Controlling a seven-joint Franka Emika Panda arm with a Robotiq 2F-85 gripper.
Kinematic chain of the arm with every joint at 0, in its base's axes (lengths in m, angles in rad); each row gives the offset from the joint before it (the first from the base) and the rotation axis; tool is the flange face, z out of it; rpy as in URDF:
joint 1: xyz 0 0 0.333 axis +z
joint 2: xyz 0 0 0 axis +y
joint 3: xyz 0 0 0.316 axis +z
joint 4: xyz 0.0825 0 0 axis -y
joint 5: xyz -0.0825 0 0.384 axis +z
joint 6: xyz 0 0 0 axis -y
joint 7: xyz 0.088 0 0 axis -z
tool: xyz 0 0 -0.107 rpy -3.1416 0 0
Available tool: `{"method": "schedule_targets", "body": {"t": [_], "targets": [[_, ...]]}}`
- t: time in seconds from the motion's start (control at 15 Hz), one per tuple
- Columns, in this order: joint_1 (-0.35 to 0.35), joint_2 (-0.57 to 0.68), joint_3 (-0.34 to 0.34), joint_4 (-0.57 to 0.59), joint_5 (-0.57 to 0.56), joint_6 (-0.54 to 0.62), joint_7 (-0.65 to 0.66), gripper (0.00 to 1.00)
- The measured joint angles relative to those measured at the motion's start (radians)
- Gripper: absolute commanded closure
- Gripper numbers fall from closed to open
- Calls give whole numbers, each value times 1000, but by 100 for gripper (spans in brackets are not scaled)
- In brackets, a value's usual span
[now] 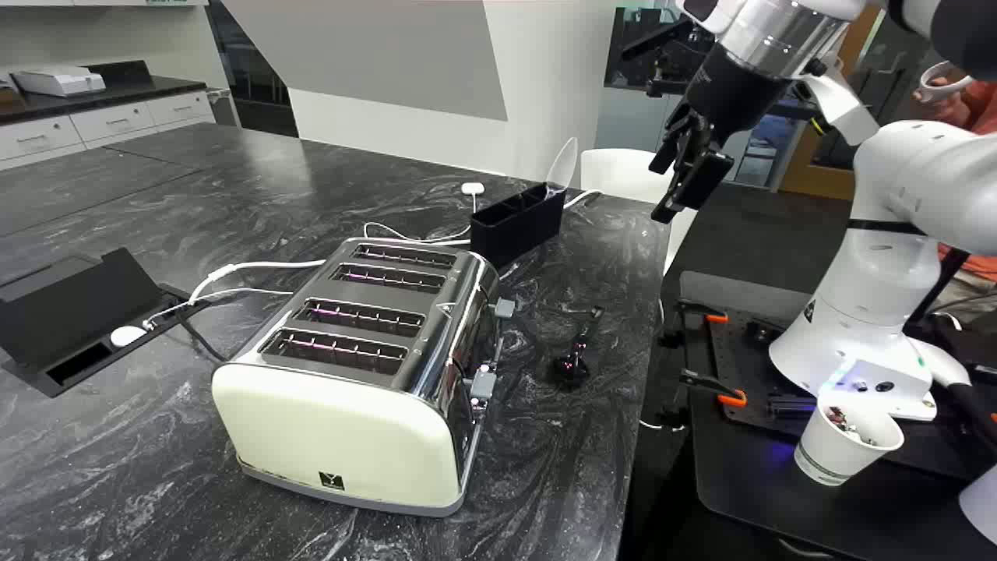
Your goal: Push the toaster lever down to the right
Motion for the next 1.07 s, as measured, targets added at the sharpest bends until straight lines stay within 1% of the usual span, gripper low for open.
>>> {"method": "schedule_targets", "body": {"t": [0.4, 0.53, 0.73, 0.93, 1.0, 1.07], "targets": [[0, 0, -1, 0, 0, 0, 0, 0], [2, 9, 0, -1, 0, 30, 4, 0], [-5, 75, 5, -1, 0, 191, 62, 0], [-39, 185, 52, 6, -8, 385, 157, 0], [-56, 225, 76, 13, -21, 438, 193, 5], [-76, 263, 103, 23, -39, 478, 229, 26]]}}
